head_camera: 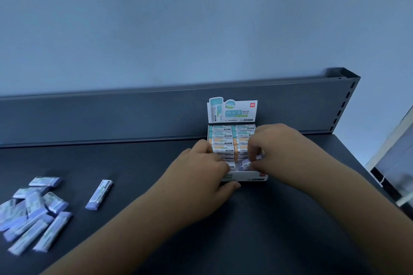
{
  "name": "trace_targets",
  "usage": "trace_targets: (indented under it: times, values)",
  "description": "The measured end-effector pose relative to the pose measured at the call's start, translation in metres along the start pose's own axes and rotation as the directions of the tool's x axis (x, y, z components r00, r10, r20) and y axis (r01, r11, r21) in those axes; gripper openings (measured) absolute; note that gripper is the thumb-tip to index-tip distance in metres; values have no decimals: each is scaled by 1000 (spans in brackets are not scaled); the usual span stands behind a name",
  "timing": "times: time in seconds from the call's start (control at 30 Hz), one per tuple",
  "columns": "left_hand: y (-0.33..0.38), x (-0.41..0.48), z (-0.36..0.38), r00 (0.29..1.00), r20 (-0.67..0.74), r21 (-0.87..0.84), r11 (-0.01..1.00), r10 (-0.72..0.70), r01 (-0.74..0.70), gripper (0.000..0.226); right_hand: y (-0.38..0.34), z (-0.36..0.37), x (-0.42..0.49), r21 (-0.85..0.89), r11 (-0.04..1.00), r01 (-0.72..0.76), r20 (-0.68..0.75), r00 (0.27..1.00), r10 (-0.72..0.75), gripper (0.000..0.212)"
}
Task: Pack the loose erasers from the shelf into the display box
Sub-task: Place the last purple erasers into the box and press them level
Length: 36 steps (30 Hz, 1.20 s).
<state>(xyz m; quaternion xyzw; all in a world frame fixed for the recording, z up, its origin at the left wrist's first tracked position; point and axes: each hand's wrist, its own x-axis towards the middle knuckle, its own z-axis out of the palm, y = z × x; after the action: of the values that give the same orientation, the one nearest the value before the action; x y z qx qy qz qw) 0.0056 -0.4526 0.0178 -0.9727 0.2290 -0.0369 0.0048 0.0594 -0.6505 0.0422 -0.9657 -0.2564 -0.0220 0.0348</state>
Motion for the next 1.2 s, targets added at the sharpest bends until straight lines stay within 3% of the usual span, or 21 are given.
trace_targets:
  times: [0.27, 0.57, 0.63, 0.77, 0.83, 1.0, 1.2]
  values:
    - [2, -3, -4, 1000, 6, -97, 995, -19, 19, 31, -2, 3, 1, -47, 997, -55, -16, 998, 54, 17]
    - [6, -5, -4, 997, -17, -122, 990, -75, 72, 28, 4, 15, 4, 45, 993, -111, -4, 994, 112, 17]
    - [6, -5, -4, 997, -15, -135, 988, -72, 69, 27, 5, 14, 3, 44, 992, -120, 23, 993, 119, 29]
    - [5, -9, -6, 999, -16, -92, 995, -50, 49, 30, -1, 4, -4, 69, 992, -102, 85, 992, 96, 74]
    - [4, -12, -5, 999, -29, -61, 997, -41, 39, 36, -5, 0, -8, -4, 996, -86, 125, 988, 86, 81]
    - [-6, -22, -19, 1000, -16, -237, 971, -9, 5, 48, -20, -7, -24, 16, 994, -112, 129, 986, 109, 53]
    - [-22, -49, -37, 941, -236, -225, 955, -244, 191, 57, -54, -11, -41, 261, 959, -105, -123, 982, 141, 55]
